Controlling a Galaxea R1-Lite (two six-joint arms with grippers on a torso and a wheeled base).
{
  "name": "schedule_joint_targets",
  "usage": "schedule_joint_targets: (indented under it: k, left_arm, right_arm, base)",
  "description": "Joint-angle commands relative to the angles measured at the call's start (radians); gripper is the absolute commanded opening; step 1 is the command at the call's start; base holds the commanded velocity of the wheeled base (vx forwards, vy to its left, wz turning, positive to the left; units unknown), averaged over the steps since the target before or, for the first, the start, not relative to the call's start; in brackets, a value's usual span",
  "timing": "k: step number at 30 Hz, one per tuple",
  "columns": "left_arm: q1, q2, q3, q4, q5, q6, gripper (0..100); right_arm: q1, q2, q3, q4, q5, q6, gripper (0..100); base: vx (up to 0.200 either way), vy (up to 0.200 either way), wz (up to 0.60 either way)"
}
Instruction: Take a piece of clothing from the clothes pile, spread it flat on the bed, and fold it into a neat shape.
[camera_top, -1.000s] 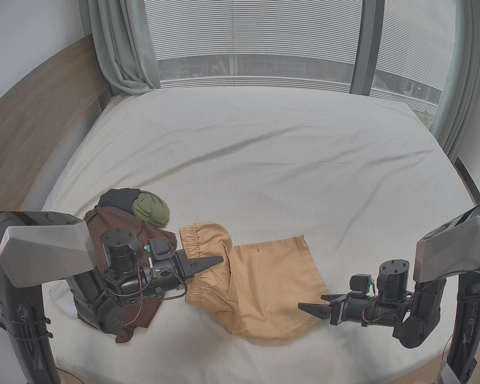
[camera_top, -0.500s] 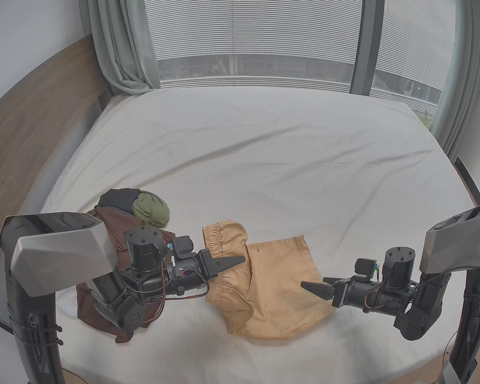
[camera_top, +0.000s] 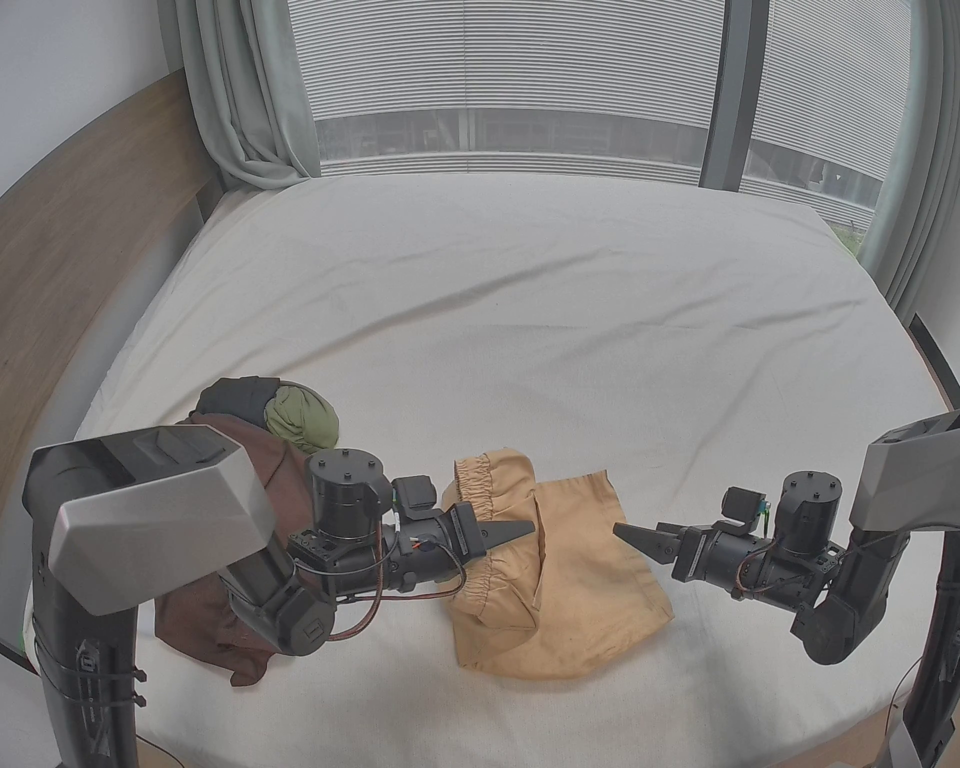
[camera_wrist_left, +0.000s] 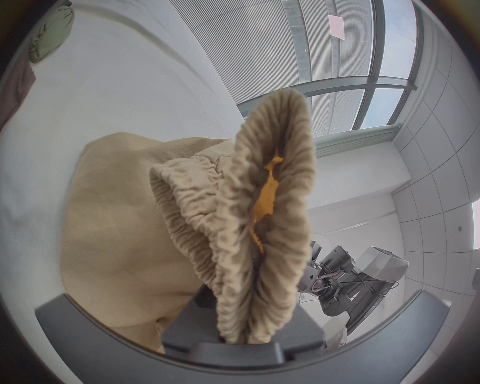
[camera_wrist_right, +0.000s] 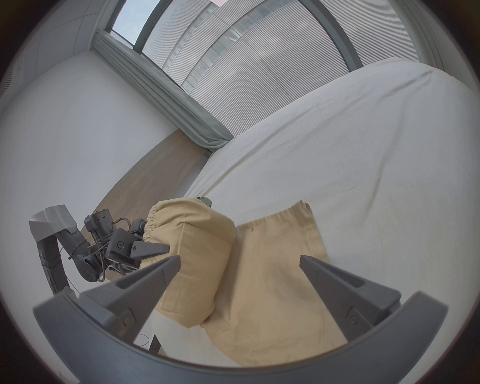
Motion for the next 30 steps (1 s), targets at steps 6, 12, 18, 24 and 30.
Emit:
schedule_joint_targets:
  k: [6, 12, 18, 24, 30]
  left_arm:
    - [-0.045, 0.048, -0.106, 0.068, 0.022, 0.000, 0]
    - [-0.069, 0.076, -0.184, 0.132, 0.027, 0.000, 0]
    - [-0.086, 0.105, -0.239, 0.165, 0.056, 0.001, 0]
    - [-0.086, 0.131, -0.258, 0.168, 0.062, 0.000, 0]
    - [-0.086, 0.132, -0.261, 0.168, 0.062, 0.000, 100]
  right_arm:
    - [-0.029, -0.021, -0.019, 0.000, -0.002, 0.001, 100]
    - [-0.038, -0.023, -0.028, 0.000, -0.002, 0.008, 100]
    - [-0.048, -0.023, -0.031, 0.000, -0.002, 0.008, 100]
    - [-0.048, -0.023, -0.034, 0.000, -0.002, 0.008, 100]
    - [-0.048, -0.023, -0.032, 0.000, -0.002, 0.008, 100]
  base:
    - [0.000, 0.000, 0.00]
    - [0.000, 0.000, 0.00]
    - [0.000, 0.000, 0.00]
    - [0.000, 0.000, 0.00]
    - [0.000, 0.000, 0.00]
